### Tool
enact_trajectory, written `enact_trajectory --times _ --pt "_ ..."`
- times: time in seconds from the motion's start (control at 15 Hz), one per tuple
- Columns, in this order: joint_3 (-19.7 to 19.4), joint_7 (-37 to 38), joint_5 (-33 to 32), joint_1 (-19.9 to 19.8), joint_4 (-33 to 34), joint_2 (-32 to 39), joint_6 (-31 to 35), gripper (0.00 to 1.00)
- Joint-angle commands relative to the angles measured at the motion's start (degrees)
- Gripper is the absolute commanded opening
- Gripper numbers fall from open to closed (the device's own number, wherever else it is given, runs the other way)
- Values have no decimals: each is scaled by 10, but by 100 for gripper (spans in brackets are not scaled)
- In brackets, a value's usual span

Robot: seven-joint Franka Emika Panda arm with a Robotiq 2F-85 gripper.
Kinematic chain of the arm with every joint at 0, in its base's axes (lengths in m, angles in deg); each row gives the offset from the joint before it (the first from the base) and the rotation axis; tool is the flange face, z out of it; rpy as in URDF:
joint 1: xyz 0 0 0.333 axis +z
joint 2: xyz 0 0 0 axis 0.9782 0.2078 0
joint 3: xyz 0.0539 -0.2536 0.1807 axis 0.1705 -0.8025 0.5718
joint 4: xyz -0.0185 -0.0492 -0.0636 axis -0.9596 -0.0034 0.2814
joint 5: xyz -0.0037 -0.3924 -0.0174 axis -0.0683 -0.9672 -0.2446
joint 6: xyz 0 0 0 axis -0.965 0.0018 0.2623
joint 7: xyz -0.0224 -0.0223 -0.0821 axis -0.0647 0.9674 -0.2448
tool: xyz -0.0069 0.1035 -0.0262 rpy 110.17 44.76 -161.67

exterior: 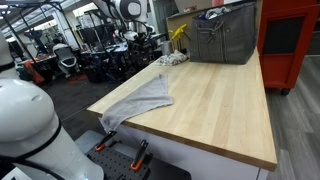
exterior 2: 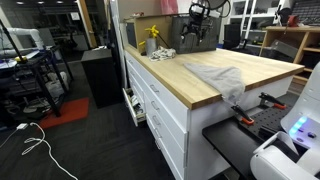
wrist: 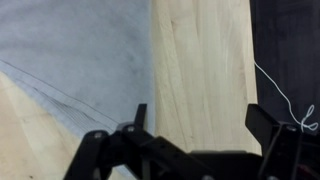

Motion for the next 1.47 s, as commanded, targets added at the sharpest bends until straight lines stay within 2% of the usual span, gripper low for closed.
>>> enact_trajectory --times 0.0,0.2,0.4,0.47,0.53,1.07,1.2,1.4 --pt "2 55 27 7 46 41 73 100" --pt "3 127 20 17 73 72 135 100" --pt "-2 199 15 25 85 88 150 100" --pt "-4 208 7 26 81 90 156 75" --pt "-7 219 4 26 77 89 155 74" --pt "-47 309 -71 36 78 143 179 12" --pt "-47 324 -78 39 86 157 171 0" --pt "-51 345 -91 45 82 164 175 0"
